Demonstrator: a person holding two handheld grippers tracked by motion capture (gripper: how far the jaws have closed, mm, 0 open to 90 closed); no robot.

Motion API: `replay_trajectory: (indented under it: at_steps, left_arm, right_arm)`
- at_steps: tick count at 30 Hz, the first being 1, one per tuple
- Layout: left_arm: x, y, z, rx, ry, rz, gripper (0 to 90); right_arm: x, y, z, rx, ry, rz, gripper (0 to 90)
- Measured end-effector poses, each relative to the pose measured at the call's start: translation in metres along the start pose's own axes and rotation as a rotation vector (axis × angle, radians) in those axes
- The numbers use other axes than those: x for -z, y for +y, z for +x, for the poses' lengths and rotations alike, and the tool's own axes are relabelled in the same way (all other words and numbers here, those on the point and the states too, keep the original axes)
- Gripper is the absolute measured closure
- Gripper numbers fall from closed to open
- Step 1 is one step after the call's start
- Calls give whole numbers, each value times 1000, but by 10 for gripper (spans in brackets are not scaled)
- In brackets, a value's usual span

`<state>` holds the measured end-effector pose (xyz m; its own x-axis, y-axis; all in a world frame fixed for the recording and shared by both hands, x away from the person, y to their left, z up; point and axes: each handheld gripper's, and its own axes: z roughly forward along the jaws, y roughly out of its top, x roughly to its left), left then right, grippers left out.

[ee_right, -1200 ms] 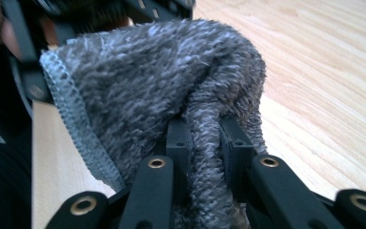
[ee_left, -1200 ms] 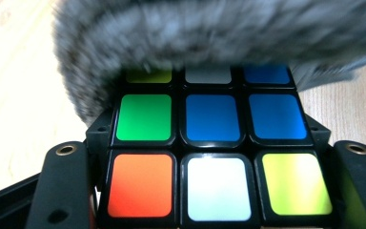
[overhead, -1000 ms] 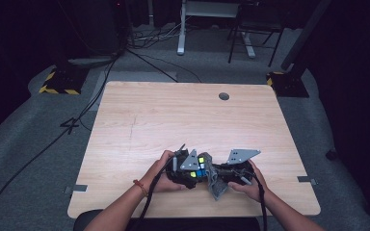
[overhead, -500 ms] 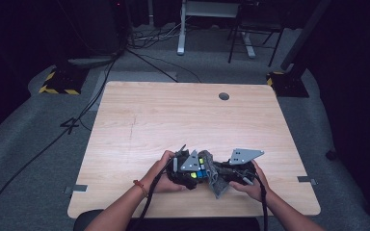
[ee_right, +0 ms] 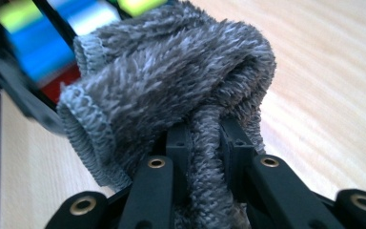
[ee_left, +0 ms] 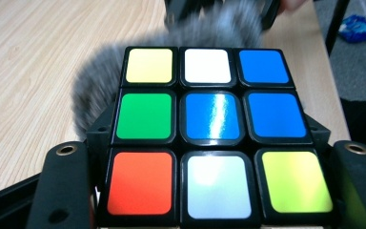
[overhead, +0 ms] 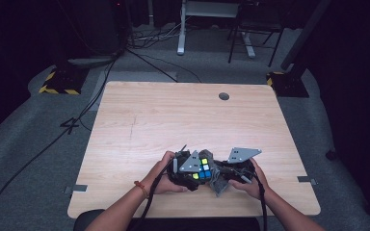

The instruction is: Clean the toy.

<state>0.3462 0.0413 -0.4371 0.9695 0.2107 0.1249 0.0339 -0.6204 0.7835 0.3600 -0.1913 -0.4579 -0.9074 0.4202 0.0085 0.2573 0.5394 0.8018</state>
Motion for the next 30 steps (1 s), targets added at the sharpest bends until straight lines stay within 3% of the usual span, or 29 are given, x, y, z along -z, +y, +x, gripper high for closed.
replay_trajectory:
  at_steps: [6,8,11,14,17,21,25,30]
  left_arm:
    - [2,-1,3,1,5,-3,333]
    - [1,-2,3,0,4,8,334]
    - [-4,-3,2,-4,2,33,333]
    - [-8,-3,1,-7,-4,45,333]
    - [-7,-3,0,-13,3,41,333]
    - [-5,-2,-1,-17,7,40,333]
    - [-6,-3,1,-5,12,33,333]
    - [-8,-4,2,-10,26,62,321]
  right_arm:
    - [-4,-2,2,6,9,27,775]
    - [1,1,3,10,4,2,775]
    - [14,7,3,3,24,-84,774]
    - [21,13,6,16,7,-124,774]
    - [19,11,4,12,9,-108,774]
    - [4,2,1,-12,18,-27,774]
    - [10,5,4,0,14,-60,775]
    - [18,13,16,48,-35,-87,776]
